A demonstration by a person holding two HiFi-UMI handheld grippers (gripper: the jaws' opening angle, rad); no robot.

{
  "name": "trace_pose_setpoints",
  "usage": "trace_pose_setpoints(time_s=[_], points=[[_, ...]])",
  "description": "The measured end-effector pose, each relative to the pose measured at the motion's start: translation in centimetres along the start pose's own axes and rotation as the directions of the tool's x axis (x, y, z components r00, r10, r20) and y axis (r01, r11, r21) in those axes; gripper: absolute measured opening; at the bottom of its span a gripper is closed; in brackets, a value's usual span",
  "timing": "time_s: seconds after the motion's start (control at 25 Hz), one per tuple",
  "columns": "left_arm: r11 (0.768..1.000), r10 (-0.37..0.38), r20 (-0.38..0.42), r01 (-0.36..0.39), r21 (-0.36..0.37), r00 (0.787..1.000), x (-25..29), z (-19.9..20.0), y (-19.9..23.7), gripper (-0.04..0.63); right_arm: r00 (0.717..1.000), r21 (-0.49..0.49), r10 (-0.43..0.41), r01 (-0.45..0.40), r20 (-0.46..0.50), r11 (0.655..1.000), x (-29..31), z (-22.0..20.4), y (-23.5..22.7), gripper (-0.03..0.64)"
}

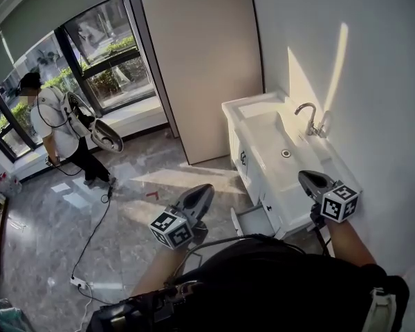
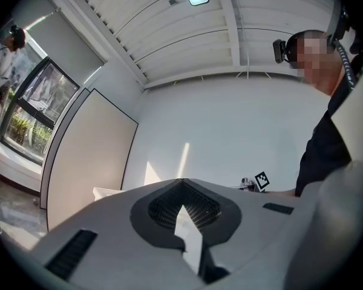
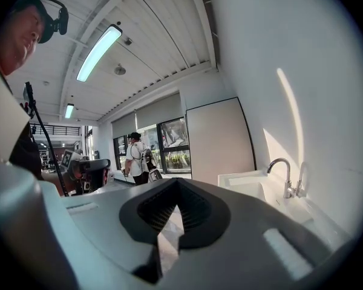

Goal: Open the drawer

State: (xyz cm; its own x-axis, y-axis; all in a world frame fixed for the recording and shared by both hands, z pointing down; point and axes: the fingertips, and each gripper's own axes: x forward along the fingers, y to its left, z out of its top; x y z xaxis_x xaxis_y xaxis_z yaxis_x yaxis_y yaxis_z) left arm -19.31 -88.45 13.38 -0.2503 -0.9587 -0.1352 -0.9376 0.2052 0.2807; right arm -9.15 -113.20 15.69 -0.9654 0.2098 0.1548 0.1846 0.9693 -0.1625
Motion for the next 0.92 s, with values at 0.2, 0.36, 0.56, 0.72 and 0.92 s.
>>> trace_pose_setpoints(time_s=[0.2,0.36,0.56,0.72,0.92], points=[[1.000,-0.017,0.007,0.017,-0.011,1.000,0.5,0.4,-0.3,0.000,1.000,-0.013,0.002,-0.002,-0.007,1.000,0.4,-0.3,-0.1,-0.002],[1.000,-0.013,0.018,0.013,-0.013,1.000,0.3,1.1,-0.2,0.000,1.000,-0.020,0.004,-0.004,-0.010,1.000,0.5,-0.1,0.0,-0.002],[1.000,0.009,0.008,-0.009,0.004,1.000,-0.2,0.7,0.1,0.000,1.000,-0.027,0.010,-0.010,-0.011,1.000,0.4,-0.2,0.0,-0.002],[1.000,0.014,0.005,-0.014,0.000,1.000,-0.1,0.4,0.4,0.000,1.000,-0.022,0.007,-0.007,-0.013,1.000,0.4,-0.5,-0.3,-0.002],[1.000,0.021,-0.004,-0.021,-0.006,1.000,-0.1,0.4,0.9,0.000,1.000,-0.022,0.001,-0.002,-0.016,1.000,0.6,-0.2,-0.3,-0.002]])
